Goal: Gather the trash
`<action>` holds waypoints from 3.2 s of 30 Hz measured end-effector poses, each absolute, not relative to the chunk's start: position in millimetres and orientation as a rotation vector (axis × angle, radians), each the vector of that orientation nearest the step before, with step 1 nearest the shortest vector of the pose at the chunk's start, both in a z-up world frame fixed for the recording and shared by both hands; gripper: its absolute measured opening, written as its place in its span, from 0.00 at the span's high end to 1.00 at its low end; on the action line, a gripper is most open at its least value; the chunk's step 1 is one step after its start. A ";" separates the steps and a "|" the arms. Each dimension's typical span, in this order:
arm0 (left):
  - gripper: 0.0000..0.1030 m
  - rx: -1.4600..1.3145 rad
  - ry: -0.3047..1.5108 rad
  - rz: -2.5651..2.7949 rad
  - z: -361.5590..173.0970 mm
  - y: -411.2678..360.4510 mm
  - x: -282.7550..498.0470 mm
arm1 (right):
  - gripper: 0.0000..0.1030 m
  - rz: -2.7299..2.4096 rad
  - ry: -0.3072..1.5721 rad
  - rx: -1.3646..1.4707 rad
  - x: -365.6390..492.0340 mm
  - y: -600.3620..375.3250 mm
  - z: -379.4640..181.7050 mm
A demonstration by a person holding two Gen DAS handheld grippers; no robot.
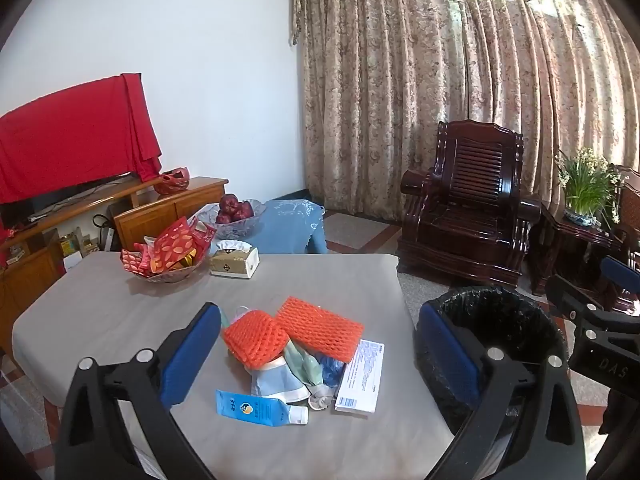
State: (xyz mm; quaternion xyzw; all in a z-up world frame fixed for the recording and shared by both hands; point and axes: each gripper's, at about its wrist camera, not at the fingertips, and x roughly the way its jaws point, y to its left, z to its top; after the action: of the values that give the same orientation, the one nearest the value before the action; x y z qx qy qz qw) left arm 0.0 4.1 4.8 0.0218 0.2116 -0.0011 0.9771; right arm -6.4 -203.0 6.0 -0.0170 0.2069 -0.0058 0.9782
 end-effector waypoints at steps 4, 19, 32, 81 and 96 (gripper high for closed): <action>0.06 0.045 0.427 -0.003 5.3 4.7 0.0 | 0.05 -0.013 0.417 -0.036 -6.2 -203.0 6.1; 0.06 0.037 0.432 0.002 5.6 11.8 1.0 | 0.05 -0.009 0.427 -0.034 -1.6 -201.4 2.6; 0.06 0.038 0.443 0.065 -21.2 48.3 22.9 | 0.05 0.061 0.475 -0.033 35.8 -174.4 -25.7; 0.82 -0.070 0.687 -0.044 -129.6 115.1 144.6 | 0.90 0.484 0.705 -0.030 180.8 -66.0 -132.6; 0.99 -0.068 0.627 -0.053 -107.4 116.5 130.6 | 0.90 0.449 0.640 -0.001 163.2 -84.2 -107.3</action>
State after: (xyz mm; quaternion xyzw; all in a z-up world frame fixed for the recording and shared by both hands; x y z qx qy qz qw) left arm 130.6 116.5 -107.4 -0.0333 0.3084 -0.0263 0.9503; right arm 163.2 -84.2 -107.3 -0.0004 0.3120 0.2187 0.9246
